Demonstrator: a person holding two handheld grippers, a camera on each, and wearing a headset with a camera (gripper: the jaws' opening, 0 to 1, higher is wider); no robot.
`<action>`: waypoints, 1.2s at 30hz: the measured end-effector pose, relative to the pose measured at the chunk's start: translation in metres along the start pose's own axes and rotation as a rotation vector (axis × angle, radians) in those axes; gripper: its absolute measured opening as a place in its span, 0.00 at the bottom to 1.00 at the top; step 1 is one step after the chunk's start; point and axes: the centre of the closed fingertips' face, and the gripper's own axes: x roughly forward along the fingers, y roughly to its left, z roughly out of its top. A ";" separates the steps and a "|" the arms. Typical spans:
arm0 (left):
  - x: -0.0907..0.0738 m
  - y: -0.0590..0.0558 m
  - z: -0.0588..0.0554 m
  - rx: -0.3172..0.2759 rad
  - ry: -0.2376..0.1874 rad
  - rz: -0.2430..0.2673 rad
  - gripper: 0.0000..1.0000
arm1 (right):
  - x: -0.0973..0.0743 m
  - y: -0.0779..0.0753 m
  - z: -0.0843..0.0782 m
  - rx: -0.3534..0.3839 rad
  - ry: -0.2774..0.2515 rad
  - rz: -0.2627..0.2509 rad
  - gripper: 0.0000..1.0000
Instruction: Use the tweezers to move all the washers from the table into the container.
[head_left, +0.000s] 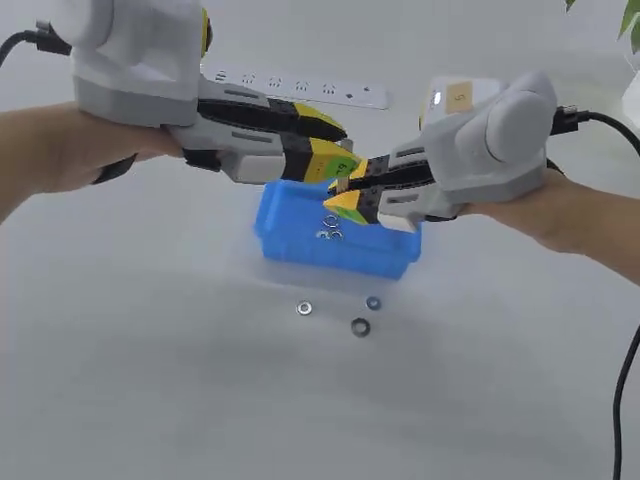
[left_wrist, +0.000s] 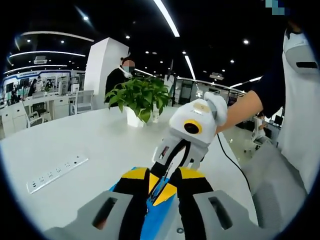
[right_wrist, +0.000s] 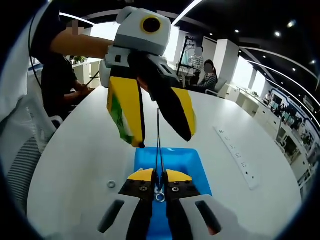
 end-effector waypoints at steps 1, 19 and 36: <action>0.001 -0.001 -0.003 0.026 0.025 -0.006 0.25 | 0.000 0.000 0.000 -0.003 0.000 0.001 0.07; 0.004 -0.013 0.000 0.126 0.090 -0.062 0.08 | 0.001 0.002 0.002 0.003 0.001 0.010 0.07; 0.005 0.002 0.008 0.271 0.121 -0.013 0.05 | 0.000 -0.011 0.009 0.001 -0.008 -0.044 0.12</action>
